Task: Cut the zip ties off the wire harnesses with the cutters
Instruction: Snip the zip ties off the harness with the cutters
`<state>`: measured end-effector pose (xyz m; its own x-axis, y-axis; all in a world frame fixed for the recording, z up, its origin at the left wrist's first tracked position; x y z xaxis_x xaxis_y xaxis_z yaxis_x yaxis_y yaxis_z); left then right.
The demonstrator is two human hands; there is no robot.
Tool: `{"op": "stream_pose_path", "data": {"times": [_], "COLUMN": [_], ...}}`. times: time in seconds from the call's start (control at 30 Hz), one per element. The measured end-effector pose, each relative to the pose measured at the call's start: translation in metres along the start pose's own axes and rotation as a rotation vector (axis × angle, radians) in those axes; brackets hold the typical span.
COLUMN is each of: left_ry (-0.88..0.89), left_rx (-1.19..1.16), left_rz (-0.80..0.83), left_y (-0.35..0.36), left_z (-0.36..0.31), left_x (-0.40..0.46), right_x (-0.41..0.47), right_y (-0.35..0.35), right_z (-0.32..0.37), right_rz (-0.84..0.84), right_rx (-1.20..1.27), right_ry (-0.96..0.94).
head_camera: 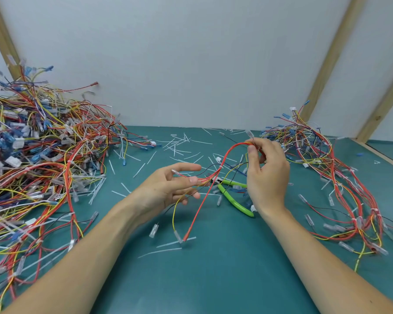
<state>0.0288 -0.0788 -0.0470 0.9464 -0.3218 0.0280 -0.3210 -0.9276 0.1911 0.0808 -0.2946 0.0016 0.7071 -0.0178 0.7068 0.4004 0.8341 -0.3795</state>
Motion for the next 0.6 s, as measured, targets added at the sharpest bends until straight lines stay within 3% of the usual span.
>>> {"op": "stream_pose_path", "data": {"times": [0.33,0.4,0.47,0.53,0.6], "left_ry": [-0.085,-0.034,0.103,0.17,0.117], "left_rx": [-0.111,0.051,0.188,0.056,-0.274], "left_rz": [0.124,-0.02,-0.284,-0.399,-0.238], "left_y": [-0.001,-0.007,-0.021,-0.033,-0.034], "left_z": [-0.001,-0.003,-0.012,-0.015,-0.013], "left_x": [-0.004,-0.001,-0.001,-0.003,-0.002], "right_x": [-0.001,-0.002,-0.005,-0.01,-0.02], "right_y": [-0.001,-0.001,0.0,0.004,0.012], "right_z": [-0.005,0.001,0.013,0.03,0.049], "right_rz": [-0.002,0.0,0.015,0.049,0.111], "right_rx": [-0.007,0.029,0.044,0.066,0.107], "right_ry": [0.008,-0.055,-0.158,-0.284,-0.405]}}
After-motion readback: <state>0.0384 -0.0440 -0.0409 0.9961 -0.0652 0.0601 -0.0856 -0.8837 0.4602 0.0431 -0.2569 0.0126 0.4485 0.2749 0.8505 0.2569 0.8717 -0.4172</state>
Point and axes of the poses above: each hand's wrist, its own x-axis towards the middle knuckle, its own y-axis out of the palm, z = x × y, the point moved 6 cm from there along x, towards the middle knuckle, and after that the axes turned 9 degrees about z, right-handed, at the moved point
